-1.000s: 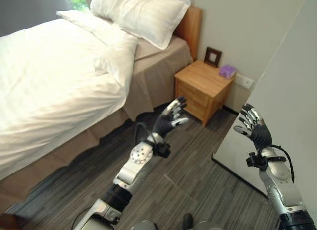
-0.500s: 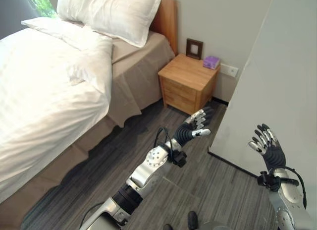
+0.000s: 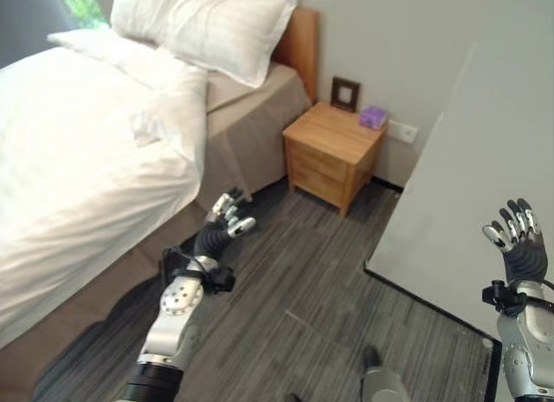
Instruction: Making the bed.
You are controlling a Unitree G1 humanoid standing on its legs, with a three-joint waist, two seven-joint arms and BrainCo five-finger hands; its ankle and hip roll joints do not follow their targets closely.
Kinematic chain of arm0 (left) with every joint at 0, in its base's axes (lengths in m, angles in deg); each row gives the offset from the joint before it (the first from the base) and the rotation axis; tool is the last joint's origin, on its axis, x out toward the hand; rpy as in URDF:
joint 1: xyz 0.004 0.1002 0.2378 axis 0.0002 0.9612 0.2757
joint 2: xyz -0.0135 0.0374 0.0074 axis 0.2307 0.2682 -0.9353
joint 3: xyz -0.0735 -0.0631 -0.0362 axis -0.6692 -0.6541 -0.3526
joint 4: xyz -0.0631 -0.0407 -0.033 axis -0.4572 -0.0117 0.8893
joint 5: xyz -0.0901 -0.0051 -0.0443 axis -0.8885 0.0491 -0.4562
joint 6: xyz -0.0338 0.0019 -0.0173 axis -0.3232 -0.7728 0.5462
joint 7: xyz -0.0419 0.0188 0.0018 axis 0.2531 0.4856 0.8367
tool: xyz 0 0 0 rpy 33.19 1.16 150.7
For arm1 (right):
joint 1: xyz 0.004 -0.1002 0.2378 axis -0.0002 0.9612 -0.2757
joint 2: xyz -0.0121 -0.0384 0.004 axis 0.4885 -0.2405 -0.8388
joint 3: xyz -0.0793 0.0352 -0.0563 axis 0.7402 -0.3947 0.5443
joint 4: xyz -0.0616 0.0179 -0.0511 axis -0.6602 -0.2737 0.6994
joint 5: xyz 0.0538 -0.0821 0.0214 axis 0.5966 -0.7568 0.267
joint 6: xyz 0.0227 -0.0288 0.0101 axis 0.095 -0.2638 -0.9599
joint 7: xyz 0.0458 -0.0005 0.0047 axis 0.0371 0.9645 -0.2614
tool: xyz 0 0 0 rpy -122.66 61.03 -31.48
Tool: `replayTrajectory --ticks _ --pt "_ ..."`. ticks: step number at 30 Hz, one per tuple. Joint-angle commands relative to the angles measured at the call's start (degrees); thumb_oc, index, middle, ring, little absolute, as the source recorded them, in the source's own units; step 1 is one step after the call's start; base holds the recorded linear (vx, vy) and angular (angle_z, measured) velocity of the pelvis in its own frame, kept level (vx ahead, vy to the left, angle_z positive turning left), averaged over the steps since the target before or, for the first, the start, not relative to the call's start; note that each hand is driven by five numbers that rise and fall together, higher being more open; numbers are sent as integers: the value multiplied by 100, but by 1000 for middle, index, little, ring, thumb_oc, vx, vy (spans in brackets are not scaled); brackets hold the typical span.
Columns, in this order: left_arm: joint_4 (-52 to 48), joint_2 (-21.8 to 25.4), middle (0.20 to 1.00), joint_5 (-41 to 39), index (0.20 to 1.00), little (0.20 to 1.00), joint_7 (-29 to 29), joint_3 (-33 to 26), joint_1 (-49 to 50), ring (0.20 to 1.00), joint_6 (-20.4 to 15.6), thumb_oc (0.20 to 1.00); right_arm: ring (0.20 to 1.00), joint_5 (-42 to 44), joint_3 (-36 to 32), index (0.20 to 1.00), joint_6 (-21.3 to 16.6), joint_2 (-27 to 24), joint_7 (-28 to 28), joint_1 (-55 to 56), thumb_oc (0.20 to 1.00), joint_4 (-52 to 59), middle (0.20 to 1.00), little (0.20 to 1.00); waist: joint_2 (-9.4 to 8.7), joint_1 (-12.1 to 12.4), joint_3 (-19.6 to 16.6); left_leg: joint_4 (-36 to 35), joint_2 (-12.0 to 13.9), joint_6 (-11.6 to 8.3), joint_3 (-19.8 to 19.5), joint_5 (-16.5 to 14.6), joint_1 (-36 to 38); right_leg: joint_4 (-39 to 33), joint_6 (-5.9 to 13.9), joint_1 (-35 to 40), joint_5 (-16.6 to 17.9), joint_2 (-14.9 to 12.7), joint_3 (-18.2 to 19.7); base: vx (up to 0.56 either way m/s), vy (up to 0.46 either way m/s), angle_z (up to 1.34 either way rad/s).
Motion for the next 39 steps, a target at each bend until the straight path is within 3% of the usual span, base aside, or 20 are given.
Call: replayTrajectory --ticks 1,2,3,8,9,10,11,12,13,14,17,18,21,22,25,28,30,32,34,39 --pt "-483 230 1000 90 1000 1000 223 -360 -86 1000 -421 1000 1000 -81 4 1000 -33 -248 462 -383 1000 226 1000 1000 -210 184 30 -142 578 -134 357 -297 863 762 -84 6 -131 364 57 303 -693 71" --pt "-453 122 1000 24 1000 1000 219 -339 -76 1000 -440 1000 1000 -45 220 1000 -20 -407 625 -474 1000 144 1000 1000 -254 206 43 16 759 -263 224 -22 759 772 -173 94 -147 515 75 366 -1033 116" --pt "-422 -98 1000 -233 1000 1000 315 -424 4 1000 -506 1000 1000 -151 545 1000 -7 -784 745 -741 1000 137 1000 1000 -316 333 92 1107 1126 -467 13 606 203 545 -490 405 -251 738 -174 261 -811 122" --pt "-322 -238 1000 -321 1000 1000 333 -386 118 1000 -452 1000 1000 -141 818 1000 2 -1046 878 -861 1000 456 1000 1000 -455 396 256 2553 1644 -434 437 961 -279 414 -951 965 -585 958 -566 210 -541 102" --pt "-302 -278 1000 -341 1000 1000 350 -409 208 1000 -460 1000 1000 -168 877 1000 43 -1063 906 -859 1000 537 1000 1000 -427 426 319 2961 1653 -462 266 882 -407 420 -1034 1099 -702 1038 -596 149 -324 104" --pt "-284 -345 1000 -329 1000 1000 349 -431 359 1000 -466 1000 1000 -157 943 1000 87 -1067 937 -871 1000 655 1000 1000 -331 498 371 3371 1360 -433 -79 772 -678 420 -1031 1127 -710 1068 -609 128 -327 53" --pt "-241 -416 1000 -326 1000 1000 442 -467 439 1000 -443 1000 1000 -140 929 1000 84 -1057 947 -805 1000 662 1000 1000 -357 518 389 3472 1452 -505 -54 958 -857 380 -1045 1200 -728 1064 -809 84 -196 52" --pt "-309 -431 1000 -275 1000 1000 406 -600 631 1000 -393 1000 1000 -74 912 1000 138 -955 1016 -798 1000 624 1000 1000 -345 587 401 3761 789 -296 -543 485 -1268 336 -1054 1226 -691 1074 -807 62 -153 46" --pt "-310 -431 1000 -275 1000 1000 406 -602 633 1000 -392 1000 1000 -74 914 1000 138 -955 1016 -798 1000 624 1000 1000 -343 580 396 3768 790 -295 -550 482 -1279 333 -1053 1223 -690 1076 -813 28 3 35" --pt "-337 -399 1000 -204 1000 1000 379 -614 739 1000 -442 1000 1000 -3 938 1000 111 -916 1068 -820 1000 588 1000 1000 -338 611 394 3343 394 -229 -684 236 -1401 387 -974 1141 -668 1053 -850 60 -61 2" --pt "-369 -389 1000 -243 1000 1000 246 -766 768 1000 -449 1000 1000 -6 761 1000 106 -762 961 -732 1000 390 1000 1000 -371 540 308 2202 193 -171 -286 50 -1490 222 -888 1260 -640 1008 -1117 193 -43 3" --pt "-162 -403 1000 -185 1000 1000 305 -782 801 1000 -503 1000 1000 -130 778 1000 70 -778 985 -709 1000 491 1000 1000 -293 520 261 1309 -163 -169 -382 235 -1405 194 -805 1276 -628 1025 -1210 219 89 66" --pt "-137 -405 1000 -144 1000 1000 329 -846 859 1000 -481 1000 1000 -164 806 1000 91 -791 988 -742 1000 508 1000 1000 -256 549 257 930 -410 -149 -778 430 -1353 115 -778 1319 -621 1047 -1154 230 67 16" --pt "-144 -396 1000 -78 1000 1000 349 -887 818 1000 -478 1000 1000 -154 809 1000 54 -784 998 -811 1000 459 1000 1000 -218 497 234 438 -522 -362 -964 803 -1459 57 -786 1431 -686 1081 -1214 493 101 -44" --pt "-100 -328 1000 -67 1000 1000 330 -891 754 1000 -517 1000 1000 -273 819 1000 63 -765 939 -905 1000 428 1000 1000 -152 496 168 233 -479 -336 -812 838 -1350 57 -699 1627 -800 1069 -1128 488 129 -20" --pt "-44 -318 1000 34 1000 1000 428 -896 730 1000 -548 1000 1000 -378 884 1000 83 -646 885 -977 1000 398 1000 1000 -213 511 -6 755 -485 -19 -514 274 -1359 133 -504 1879 -950 781 -1069 556 280 -53" --pt "-85 -152 1000 134 1000 1000 557 -949 592 1000 -585 1000 1000 -316 1131 1000 63 -399 897 -1184 1000 349 1000 1000 -181 541 86 628 -466 244 -229 -3 -867 1876 -273 1307 -336 449 -1059 588 378 -59" --pt "-85 -147 1000 132 1000 1000 556 -955 590 1000 -584 1000 1000 -318 1135 1000 63 -393 896 -1191 1000 348 1000 1000 -194 581 92 605 -479 256 -184 -3 -853 1997 -251 1236 -382 420 -996 182 141 -91" --pt "-131 60 1000 231 1000 1000 559 -965 524 1000 -564 1000 1000 -402 1180 1000 128 -374 1000 -1139 1000 439 1000 1000 -105 477 246 407 -448 418 -53 -177 -336 3093 -203 440 -25 312 -1005 370 270 -59" --pt "-263 208 1000 255 1000 1000 528 -905 375 1000 -566 1000 1000 -259 1073 1000 168 -286 996 -903 1000 369 1000 1000 47 324 320 93 -311 418 -35 -322 178 1436 -152 -10 19 637 -633 299 92 1"
